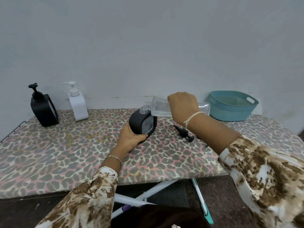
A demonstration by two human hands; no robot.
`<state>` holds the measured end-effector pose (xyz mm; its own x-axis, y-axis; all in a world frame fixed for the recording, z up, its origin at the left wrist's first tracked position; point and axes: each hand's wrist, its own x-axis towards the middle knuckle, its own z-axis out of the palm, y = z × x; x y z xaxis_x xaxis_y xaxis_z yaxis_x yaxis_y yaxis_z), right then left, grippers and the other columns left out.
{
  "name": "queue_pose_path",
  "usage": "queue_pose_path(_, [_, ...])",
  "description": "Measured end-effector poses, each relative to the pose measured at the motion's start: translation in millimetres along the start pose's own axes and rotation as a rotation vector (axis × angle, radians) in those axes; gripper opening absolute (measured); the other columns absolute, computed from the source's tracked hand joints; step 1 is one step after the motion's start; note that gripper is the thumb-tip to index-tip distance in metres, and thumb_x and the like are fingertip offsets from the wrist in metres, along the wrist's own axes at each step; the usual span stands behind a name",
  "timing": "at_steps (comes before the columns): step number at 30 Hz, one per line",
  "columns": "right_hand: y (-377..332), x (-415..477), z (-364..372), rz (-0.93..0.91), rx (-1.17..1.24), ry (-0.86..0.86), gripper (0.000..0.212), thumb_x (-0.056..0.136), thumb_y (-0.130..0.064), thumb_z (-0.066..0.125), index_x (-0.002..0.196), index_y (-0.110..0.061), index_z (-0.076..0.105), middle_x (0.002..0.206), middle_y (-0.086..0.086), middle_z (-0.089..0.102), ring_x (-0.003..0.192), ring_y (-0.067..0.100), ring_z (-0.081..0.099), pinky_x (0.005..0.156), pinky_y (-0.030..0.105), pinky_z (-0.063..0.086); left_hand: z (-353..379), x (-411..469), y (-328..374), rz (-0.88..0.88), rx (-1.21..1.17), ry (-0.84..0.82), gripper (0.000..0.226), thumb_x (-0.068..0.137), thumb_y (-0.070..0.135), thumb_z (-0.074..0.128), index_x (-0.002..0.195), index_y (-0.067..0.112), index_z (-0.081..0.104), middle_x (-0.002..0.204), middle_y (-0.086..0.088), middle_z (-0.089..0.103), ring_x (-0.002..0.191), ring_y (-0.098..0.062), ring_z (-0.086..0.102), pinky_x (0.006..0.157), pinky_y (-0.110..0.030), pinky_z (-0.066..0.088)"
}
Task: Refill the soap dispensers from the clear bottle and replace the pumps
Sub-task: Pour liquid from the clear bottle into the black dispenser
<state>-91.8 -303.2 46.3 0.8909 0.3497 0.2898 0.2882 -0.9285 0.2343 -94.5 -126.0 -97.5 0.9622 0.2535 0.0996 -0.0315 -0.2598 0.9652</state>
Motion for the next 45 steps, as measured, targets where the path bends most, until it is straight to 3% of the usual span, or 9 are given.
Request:
queue_pose_path(10, [1,-1,2,0.003,-0.004,-0.009,0.023,0.079,0.005,0.055,0.095,-0.012,0.058,0.080,0.002,0.051,0.073,0.021,0.047,0.062,0.030,0.038,1,-2,0,0.000,-0.005,0.006,0.076,0.065,-0.001,0.083,0.131,0.011,0.049,0.115,-0.001,0.062,0.108,-0.017,0.060,0.086,-0.026,0.047])
queue_pose_path(14, [4,-5,7,0.017,0.025,-0.037,0.020,0.080,0.001,0.058,0.089,-0.013,0.049,0.088,0.004,0.059,0.074,0.022,0.046,0.063,0.030,0.038,1,-2,-2,0.020,0.011,0.016,0.078,0.065,0.003,0.084,0.133,0.013,0.047,0.124,-0.003,0.062,0.113,-0.018,0.059,0.097,-0.035,0.049])
queue_pose_path(21, [11,-8,25,0.067,0.171,-0.058,0.032,0.074,-0.004,0.061,0.105,-0.013,0.059,0.082,0.002,0.056,0.072,0.022,0.051,0.060,0.029,0.040,1,-2,-2,0.031,0.023,0.016,0.079,0.065,0.005,0.084,0.133,0.015,0.047,0.125,-0.002,0.061,0.115,-0.019,0.057,0.099,-0.035,0.048])
queue_pose_path(26, [19,-8,41,0.152,0.423,-0.039,0.043,0.066,-0.022,0.073,0.107,-0.016,0.060,0.089,0.000,0.064,0.079,0.021,0.060,0.066,0.030,0.051,0,-1,-3,0.030,0.035,0.019,0.081,0.065,0.006,0.085,0.134,0.016,0.046,0.127,-0.002,0.060,0.116,-0.019,0.056,0.099,-0.034,0.047])
queue_pose_path(30, [30,-6,45,0.260,0.717,0.007,0.053,0.059,-0.032,0.082,0.107,-0.020,0.063,0.094,-0.006,0.065,0.085,0.014,0.064,0.070,0.026,0.049,0,-3,-3,0.030,0.019,0.020,0.080,0.066,0.004,0.084,0.135,0.015,0.046,0.125,-0.001,0.060,0.115,-0.018,0.057,0.097,-0.033,0.048])
queue_pose_path(39, [41,-6,64,0.472,1.263,0.209,0.055,0.056,-0.025,0.091,0.102,-0.023,0.061,0.102,-0.009,0.068,0.092,0.010,0.067,0.087,0.039,0.056,1,-8,-1,0.069,0.064,0.065,0.073,0.067,0.007,0.084,0.132,0.015,0.050,0.118,0.001,0.062,0.105,-0.014,0.058,0.077,-0.019,0.046])
queue_pose_path(45, [35,-13,74,0.536,1.449,0.302,0.054,0.060,-0.017,0.091,0.105,-0.018,0.063,0.104,-0.002,0.069,0.095,0.013,0.068,0.088,0.037,0.056,4,-11,0,0.115,0.118,0.119,0.071,0.067,0.011,0.084,0.131,0.016,0.052,0.121,0.000,0.064,0.110,-0.017,0.059,0.090,-0.028,0.048])
